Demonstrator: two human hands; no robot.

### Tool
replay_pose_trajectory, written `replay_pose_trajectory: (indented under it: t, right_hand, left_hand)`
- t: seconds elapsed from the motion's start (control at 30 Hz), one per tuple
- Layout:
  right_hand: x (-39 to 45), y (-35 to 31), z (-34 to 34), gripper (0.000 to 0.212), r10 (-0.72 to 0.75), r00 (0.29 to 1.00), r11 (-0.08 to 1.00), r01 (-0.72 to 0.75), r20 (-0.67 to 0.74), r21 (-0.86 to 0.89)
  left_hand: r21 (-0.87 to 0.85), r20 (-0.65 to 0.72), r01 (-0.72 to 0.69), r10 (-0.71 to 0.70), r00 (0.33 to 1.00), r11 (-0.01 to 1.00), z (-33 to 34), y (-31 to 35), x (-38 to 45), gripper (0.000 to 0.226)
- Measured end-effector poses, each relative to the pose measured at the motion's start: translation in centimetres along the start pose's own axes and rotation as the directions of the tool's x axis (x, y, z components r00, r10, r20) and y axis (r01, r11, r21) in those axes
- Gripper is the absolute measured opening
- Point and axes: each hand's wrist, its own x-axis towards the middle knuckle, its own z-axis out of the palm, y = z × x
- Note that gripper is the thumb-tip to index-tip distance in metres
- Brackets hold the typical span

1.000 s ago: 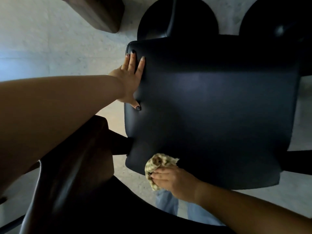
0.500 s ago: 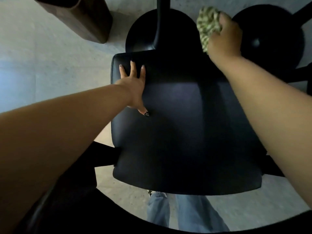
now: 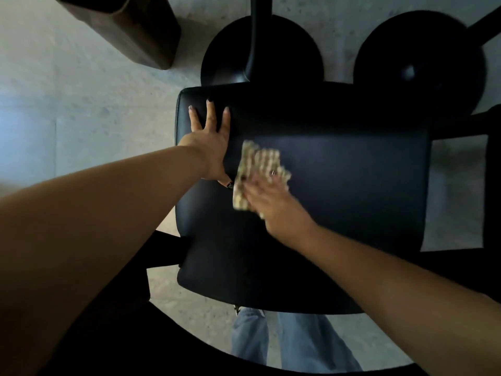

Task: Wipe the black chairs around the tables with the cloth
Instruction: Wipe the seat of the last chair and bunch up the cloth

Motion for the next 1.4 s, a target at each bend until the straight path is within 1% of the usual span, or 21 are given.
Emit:
replay_pose_trajectory:
  t: [0.07, 0.13, 0.23, 0.37, 0.43, 0.47, 0.5, 0.57, 0.63, 0.67, 0.73, 0.8, 0.83, 0.9, 0.97, 1.03, 1.07, 1.17, 1.27, 1.3, 1.4]
  right_hand:
    - [-3.4, -1.6, 1.7, 0.056, -0.176, 0.983, 0.978, 0.181, 0.054, -0.103]
    - [-6.1, -2.9, 2.9, 0.056, -0.253, 0.943, 0.935, 0.295, 0.215, -0.198]
    - [-9.4, -3.9, 4.1, 0.049, -0.338, 0.885, 0.902, 0.402, 0.320, -0.158]
    - [-10.1, -4.8, 2.7, 0.051, -0.318, 0.852, 0.902, 0.406, 0.416, -0.143]
    - [-9.8, -4.8, 2.2, 0.048, -0.349, 0.815, 0.926, 0.377, 0.463, 0.033]
    - [-9.3, -4.6, 1.5, 0.047, -0.375, 0.810, 0.927, 0.332, 0.451, 0.175]
    - [-8.7, -4.3, 0.2, 0.047, -0.342, 0.845, 0.925, 0.226, 0.410, 0.305]
    - [-6.9, -3.1, -2.5, 0.049, -0.118, 0.954, 0.907, -0.010, 0.277, 0.421]
    - [-3.8, -1.4, -5.6, 0.050, 0.105, 0.993, 0.887, -0.121, 0.061, 0.446]
    - [-2.0, -0.8, -7.4, 0.050, 0.179, 0.980, 0.882, -0.122, -0.082, 0.456]
    - [1.5, 0.9, -10.9, 0.055, 0.288, 0.899, 0.885, -0.119, -0.329, 0.450]
    - [4.4, 3.4, -13.8, 0.059, 0.339, 0.810, 0.908, -0.149, -0.478, 0.390]
    - [5.5, 4.7, -14.8, 0.059, 0.354, 0.780, 0.920, -0.191, -0.516, 0.342]
    - [7.3, 7.3, -15.3, 0.061, 0.390, 0.775, 0.920, -0.309, -0.497, 0.241]
    - [7.7, 9.1, -13.7, 0.060, 0.409, 0.853, 0.911, -0.399, -0.325, 0.099]
    - [6.9, 9.7, -10.9, 0.055, 0.368, 0.917, 0.927, -0.375, -0.153, -0.021]
    - [6.3, 9.6, -9.7, 0.052, 0.341, 0.927, 0.935, -0.352, -0.155, -0.048]
    - [4.7, 8.5, -7.4, 0.046, 0.308, 0.913, 0.948, -0.319, -0.266, 0.001]
    - [2.2, 6.8, -5.5, 0.044, 0.185, 0.935, 0.982, -0.188, -0.304, 0.017]
    - [1.0, 6.1, -4.5, 0.047, 0.162, 0.944, 0.986, -0.163, -0.288, 0.021]
    - [-2.8, 3.6, -1.6, 0.058, 0.153, 0.980, 0.988, -0.153, -0.126, 0.005]
  left_hand:
    - [0.006, -0.005, 0.001, -0.001, 1.000, 1.000, 0.0, 0.0, 0.0, 0.152]
    - [0.012, -0.001, 0.007, -0.007, 1.000, 1.000, -0.1, 0.1, -0.1, 0.152]
    - [0.000, -0.005, 0.019, -0.019, 1.000, 1.000, -0.3, 0.3, -0.5, 0.152]
    - [-0.034, -0.060, 0.020, -0.022, 0.998, 0.999, -0.5, 1.4, -0.7, 0.151]
    - [-0.066, -0.077, 0.001, -0.006, 0.997, 0.998, -0.5, 2.5, -0.6, 0.146]
    - [-0.085, -0.074, -0.015, 0.009, 0.997, 0.996, -0.5, 3.0, -0.5, 0.143]
    - [-0.096, -0.064, -0.027, 0.021, 0.998, 0.995, -0.4, 3.3, -0.4, 0.140]
    - [-0.117, -0.042, -0.034, 0.029, 0.999, 0.993, -0.3, 3.4, -0.1, 0.137]
    - [-0.148, -0.045, -0.032, 0.025, 0.999, 0.988, -0.1, 3.3, 0.3, 0.135]
    - [-0.158, -0.051, -0.026, 0.018, 0.999, 0.987, 0.0, 3.2, 0.3, 0.134]
    - [-0.158, -0.059, -0.012, 0.002, 0.998, 0.987, 0.2, 3.2, 0.4, 0.134]
    - [-0.148, -0.072, -0.008, -0.003, 0.997, 0.989, 0.3, 3.1, 0.4, 0.138]
    - [-0.139, -0.082, -0.009, -0.002, 0.997, 0.990, 0.3, 3.0, 0.5, 0.140]
    - [-0.133, -0.098, -0.013, 0.000, 0.995, 0.991, 0.4, 2.9, 0.5, 0.141]
    - [-0.140, -0.105, -0.010, -0.005, 0.994, 0.990, 0.5, 2.9, 0.6, 0.139]
    - [-0.144, -0.109, 0.000, -0.016, 0.994, 0.990, 0.6, 3.0, 0.7, 0.137]
    - [-0.139, -0.112, 0.003, -0.019, 0.994, 0.990, 0.7, 3.1, 0.7, 0.136]
    - [-0.115, -0.116, 0.009, -0.022, 0.993, 0.993, 0.8, 3.3, 0.8, 0.136]
    - [-0.108, -0.121, 0.011, -0.024, 0.992, 0.994, 0.7, 3.3, 0.8, 0.135]
    - [-0.108, -0.122, 0.013, -0.026, 0.992, 0.994, 0.6, 3.2, 0.7, 0.135]
    - [-0.101, -0.124, 0.008, -0.021, 0.992, 0.995, 0.6, 3.2, 0.6, 0.135]
